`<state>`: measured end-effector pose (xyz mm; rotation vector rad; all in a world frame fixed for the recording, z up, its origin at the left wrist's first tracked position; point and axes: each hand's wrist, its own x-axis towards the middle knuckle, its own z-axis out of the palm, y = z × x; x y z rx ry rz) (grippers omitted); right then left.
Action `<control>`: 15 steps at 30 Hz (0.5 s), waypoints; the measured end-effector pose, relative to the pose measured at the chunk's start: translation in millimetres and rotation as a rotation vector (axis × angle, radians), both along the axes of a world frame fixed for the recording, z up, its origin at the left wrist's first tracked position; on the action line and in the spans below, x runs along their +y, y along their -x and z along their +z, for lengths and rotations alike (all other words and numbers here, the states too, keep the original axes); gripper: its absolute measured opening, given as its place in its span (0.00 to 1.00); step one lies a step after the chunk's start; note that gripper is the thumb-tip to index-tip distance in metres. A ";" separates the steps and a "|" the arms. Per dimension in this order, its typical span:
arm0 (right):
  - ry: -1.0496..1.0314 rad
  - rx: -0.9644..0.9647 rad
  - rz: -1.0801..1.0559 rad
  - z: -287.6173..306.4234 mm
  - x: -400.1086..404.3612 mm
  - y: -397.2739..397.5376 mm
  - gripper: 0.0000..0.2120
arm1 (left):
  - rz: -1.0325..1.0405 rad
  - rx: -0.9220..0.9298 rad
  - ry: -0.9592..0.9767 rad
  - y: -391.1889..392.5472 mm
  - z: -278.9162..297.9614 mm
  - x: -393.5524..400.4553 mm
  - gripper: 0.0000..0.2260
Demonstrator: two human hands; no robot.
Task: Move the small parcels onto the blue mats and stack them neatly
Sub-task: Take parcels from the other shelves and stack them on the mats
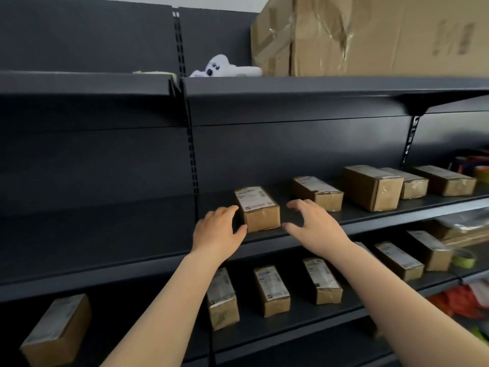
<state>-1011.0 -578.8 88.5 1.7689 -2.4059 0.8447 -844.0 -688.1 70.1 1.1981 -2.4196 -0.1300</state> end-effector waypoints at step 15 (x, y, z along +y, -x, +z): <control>0.210 -0.134 -0.257 -17.4 -81.1 144.4 0.20 | -0.030 0.413 -0.486 107.4 -14.9 -80.7 0.32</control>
